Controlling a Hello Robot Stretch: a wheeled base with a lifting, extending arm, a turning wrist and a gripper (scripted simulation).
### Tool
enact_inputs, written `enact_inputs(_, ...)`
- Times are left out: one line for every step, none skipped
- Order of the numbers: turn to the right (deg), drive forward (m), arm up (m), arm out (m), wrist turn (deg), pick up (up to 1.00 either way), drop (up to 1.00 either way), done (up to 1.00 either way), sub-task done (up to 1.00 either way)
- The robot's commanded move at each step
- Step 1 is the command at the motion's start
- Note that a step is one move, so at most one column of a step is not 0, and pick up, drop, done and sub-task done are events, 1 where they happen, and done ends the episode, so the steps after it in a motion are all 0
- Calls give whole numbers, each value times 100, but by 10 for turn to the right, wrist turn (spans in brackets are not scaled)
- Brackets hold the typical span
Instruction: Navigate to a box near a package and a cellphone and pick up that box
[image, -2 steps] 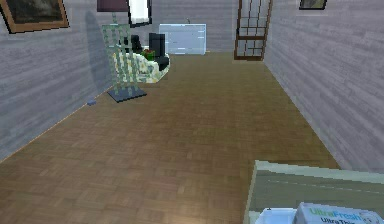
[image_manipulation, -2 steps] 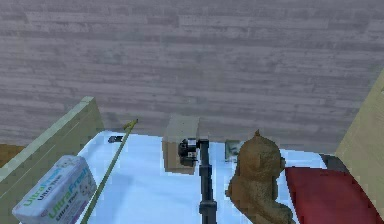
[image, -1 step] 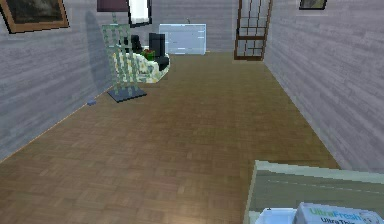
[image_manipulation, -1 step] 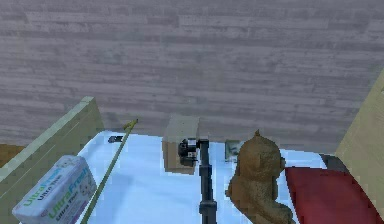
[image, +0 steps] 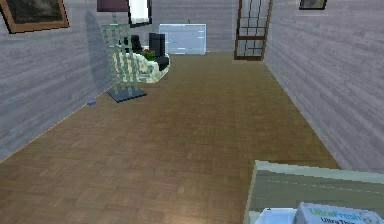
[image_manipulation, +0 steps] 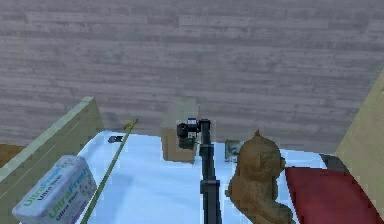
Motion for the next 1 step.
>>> enact_inputs(0, 0, 0, 0, 0, 0, 0, 100, 0)
